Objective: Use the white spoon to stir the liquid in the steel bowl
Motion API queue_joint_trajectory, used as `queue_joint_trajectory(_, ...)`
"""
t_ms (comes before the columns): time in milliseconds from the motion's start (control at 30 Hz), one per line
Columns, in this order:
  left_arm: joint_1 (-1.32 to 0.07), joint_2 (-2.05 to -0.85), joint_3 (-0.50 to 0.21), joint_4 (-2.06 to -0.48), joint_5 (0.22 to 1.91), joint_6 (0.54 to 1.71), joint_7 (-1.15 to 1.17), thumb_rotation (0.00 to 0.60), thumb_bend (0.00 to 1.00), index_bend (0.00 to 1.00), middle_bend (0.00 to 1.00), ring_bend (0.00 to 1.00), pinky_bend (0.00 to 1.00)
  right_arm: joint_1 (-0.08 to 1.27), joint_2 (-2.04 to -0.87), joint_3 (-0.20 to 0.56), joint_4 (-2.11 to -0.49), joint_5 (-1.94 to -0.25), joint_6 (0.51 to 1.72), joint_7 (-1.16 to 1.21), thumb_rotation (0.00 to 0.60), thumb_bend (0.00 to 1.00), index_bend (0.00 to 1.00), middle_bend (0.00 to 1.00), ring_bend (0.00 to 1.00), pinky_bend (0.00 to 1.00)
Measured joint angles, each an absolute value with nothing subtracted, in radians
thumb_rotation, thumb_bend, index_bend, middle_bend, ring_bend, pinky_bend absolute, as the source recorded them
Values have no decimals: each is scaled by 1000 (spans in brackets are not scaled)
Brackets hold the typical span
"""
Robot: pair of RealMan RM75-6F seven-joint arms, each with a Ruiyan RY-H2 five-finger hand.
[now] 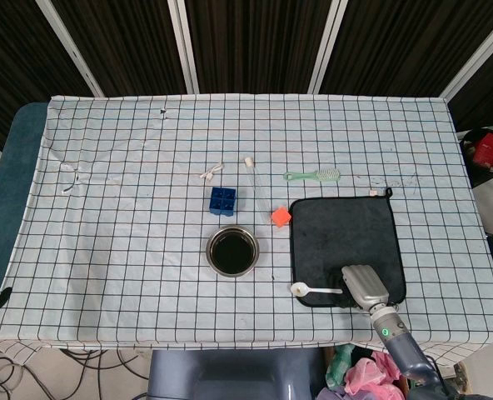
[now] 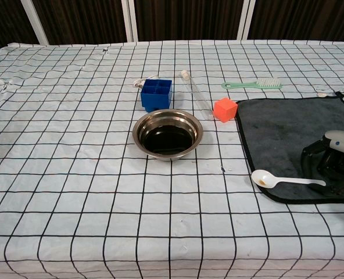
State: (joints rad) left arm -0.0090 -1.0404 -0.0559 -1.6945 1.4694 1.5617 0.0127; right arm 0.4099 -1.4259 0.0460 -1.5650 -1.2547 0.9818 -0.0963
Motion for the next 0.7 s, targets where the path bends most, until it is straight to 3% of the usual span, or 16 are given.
queue_joint_trajectory(700,1,-1031,-54,-1696,1478,1577,-4,600,219,76,6,0,0,415,-1433,49,-1574,-1254,990,-105,600,370,585,881,1000,1000)
